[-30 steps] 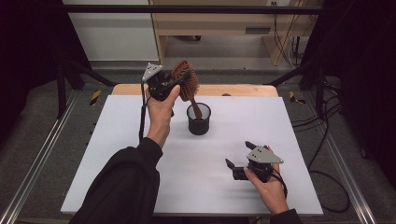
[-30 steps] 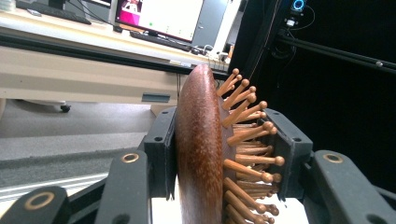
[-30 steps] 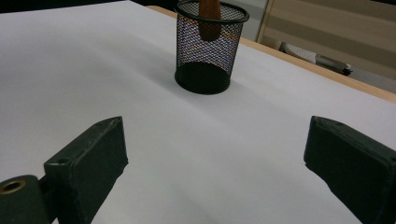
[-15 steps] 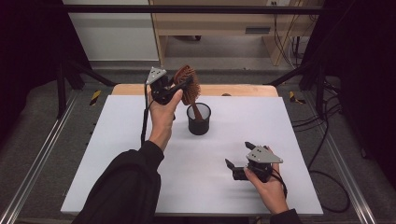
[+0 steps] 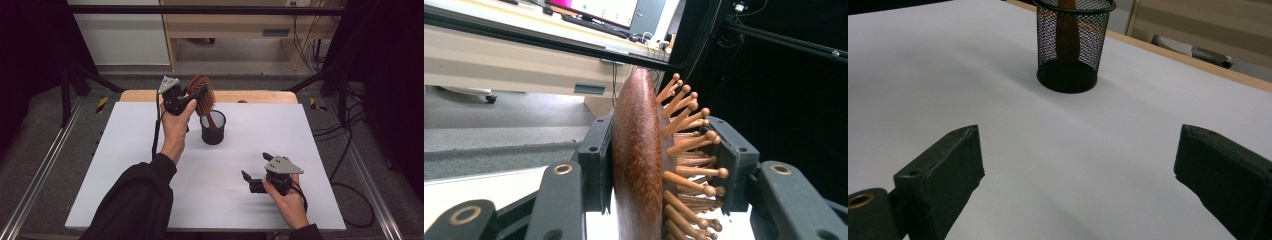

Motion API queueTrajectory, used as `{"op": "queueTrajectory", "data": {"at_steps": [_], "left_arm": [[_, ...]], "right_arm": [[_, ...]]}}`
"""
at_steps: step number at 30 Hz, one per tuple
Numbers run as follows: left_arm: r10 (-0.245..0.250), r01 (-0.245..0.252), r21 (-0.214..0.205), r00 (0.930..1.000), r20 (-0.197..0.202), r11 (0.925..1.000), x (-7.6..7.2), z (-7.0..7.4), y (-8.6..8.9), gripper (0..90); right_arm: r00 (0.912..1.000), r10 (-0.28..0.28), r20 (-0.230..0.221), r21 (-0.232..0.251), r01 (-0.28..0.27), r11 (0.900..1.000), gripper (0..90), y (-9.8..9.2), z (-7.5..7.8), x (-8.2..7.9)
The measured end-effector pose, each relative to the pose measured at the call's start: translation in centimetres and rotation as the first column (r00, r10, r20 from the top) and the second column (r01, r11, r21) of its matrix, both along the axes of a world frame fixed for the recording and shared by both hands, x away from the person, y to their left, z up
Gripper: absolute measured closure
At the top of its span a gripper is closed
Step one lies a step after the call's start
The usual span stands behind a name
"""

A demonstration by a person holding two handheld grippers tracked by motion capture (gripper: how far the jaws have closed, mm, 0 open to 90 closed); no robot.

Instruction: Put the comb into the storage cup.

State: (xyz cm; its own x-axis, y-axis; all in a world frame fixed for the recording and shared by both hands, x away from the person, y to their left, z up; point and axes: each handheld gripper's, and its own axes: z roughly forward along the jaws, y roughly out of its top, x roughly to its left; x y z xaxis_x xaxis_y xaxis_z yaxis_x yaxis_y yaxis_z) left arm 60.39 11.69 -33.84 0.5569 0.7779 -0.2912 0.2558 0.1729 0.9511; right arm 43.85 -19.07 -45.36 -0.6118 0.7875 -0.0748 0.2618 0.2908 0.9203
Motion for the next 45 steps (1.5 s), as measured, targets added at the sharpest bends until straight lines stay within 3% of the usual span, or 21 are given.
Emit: {"op": "queueTrajectory", "data": {"at_steps": [8, 21, 45], "left_arm": [[-0.004, 0.004, 0.013, 1.0000, -0.003, 0.9999, -0.1, -0.2, -0.3, 50.7], [-0.015, 0.015, 0.014, 0.9998, -0.009, 0.9998, -0.1, -0.6, -1.0, 50.6], [-0.019, 0.019, 0.001, 0.9996, -0.020, 0.9998, 0.2, -1.2, -1.3, 50.5]], "right_arm": [[0.9997, -0.012, -0.019, 0.040, 0.012, 0.9991, 5.3, -0.3, 0.0, 0.1], [0.9996, -0.013, -0.026, 0.059, 0.015, 0.9982, 5.3, -0.5, 0.0, 0.1], [0.9996, -0.010, -0.025, 0.056, 0.011, 0.9983, 5.4, -0.4, 0.0, 0.2]]}}
